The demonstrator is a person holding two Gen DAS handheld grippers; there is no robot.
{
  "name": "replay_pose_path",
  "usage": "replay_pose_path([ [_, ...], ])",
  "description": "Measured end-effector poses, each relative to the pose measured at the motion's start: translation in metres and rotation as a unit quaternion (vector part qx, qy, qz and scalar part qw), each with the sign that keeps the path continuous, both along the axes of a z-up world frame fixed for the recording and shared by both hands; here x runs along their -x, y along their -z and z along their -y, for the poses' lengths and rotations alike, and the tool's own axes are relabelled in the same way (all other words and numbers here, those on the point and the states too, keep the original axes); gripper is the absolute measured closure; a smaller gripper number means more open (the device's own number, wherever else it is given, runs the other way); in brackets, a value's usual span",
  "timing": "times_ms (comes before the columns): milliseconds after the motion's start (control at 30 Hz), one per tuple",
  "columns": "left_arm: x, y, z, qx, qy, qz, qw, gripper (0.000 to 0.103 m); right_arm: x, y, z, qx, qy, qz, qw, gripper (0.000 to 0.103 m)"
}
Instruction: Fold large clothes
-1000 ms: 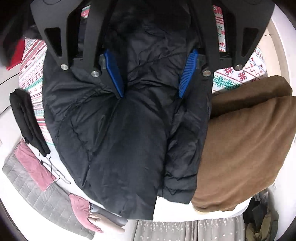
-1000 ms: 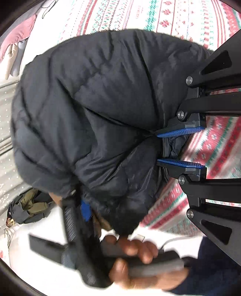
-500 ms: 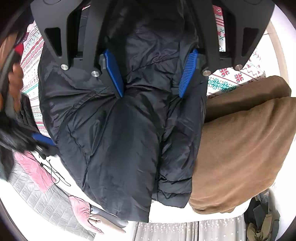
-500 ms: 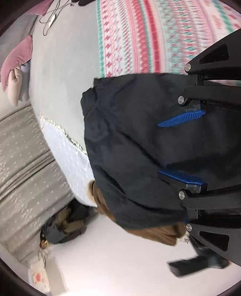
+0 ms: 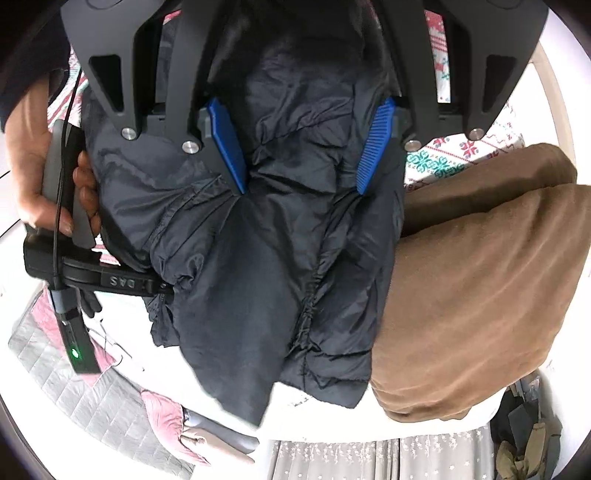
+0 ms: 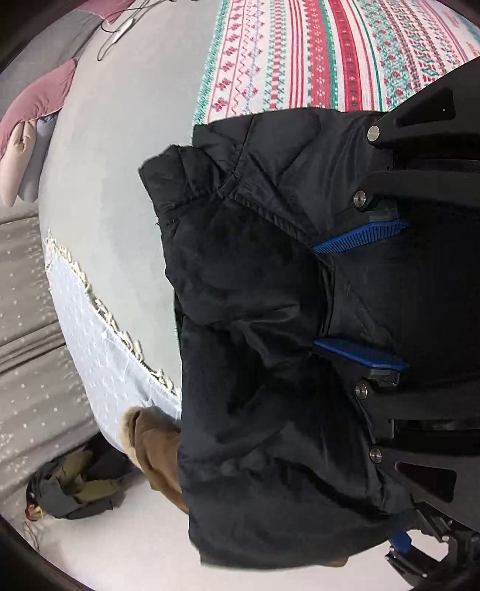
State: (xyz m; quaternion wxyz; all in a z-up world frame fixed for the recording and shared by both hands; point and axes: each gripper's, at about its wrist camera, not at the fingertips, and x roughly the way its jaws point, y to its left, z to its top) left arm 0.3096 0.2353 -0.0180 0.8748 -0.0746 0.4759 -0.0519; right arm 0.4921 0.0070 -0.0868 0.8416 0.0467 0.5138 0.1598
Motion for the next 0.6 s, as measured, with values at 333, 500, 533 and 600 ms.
replay_pose_path([
  [333, 0.032, 0.005, -0.021, -0.047, -0.002, 0.001, 0.9989, 0.024, 0.078, -0.033, 0.091, -0.156, 0.026, -0.006, 0.987, 0.021],
  [500, 0.034, 0.007, -0.021, -0.042, -0.003, -0.001, 0.9991, 0.023, 0.103, -0.006, 0.118, -0.152, 0.033, -0.073, 0.985, 0.021],
  [533, 0.034, 0.009, -0.022, -0.037, -0.005, -0.003, 0.9993, 0.022, 0.103, -0.001, 0.116, -0.149, 0.031, -0.077, 0.985, 0.021],
  [600, 0.034, 0.012, -0.023, -0.034, -0.006, -0.006, 0.9994, 0.021, 0.112, 0.011, 0.124, -0.153, 0.030, -0.084, 0.984, 0.021],
])
